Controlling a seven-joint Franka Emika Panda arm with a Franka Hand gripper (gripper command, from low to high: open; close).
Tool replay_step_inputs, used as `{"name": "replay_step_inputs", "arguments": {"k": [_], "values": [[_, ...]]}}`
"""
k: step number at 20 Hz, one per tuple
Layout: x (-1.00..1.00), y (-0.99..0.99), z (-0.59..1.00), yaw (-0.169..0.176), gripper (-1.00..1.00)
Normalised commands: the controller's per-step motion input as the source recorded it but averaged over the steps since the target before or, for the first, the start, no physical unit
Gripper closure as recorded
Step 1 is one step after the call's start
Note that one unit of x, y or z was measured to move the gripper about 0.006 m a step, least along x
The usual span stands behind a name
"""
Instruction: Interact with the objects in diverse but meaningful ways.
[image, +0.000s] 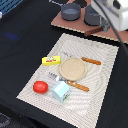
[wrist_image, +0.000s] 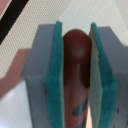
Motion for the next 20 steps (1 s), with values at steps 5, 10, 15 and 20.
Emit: {"name": "replay_step_inputs", "arguments": {"k": [5, 10, 15, 20], "values": [[0.46, -0.83, 0.25, 0.001, 1.0], [0.49, -0.84, 0.17, 0.0, 1.0], [0.37, -0.83, 0.0, 0.018, 1.0], [0.25, -0.77, -0.19, 0.002, 1.0]]}}
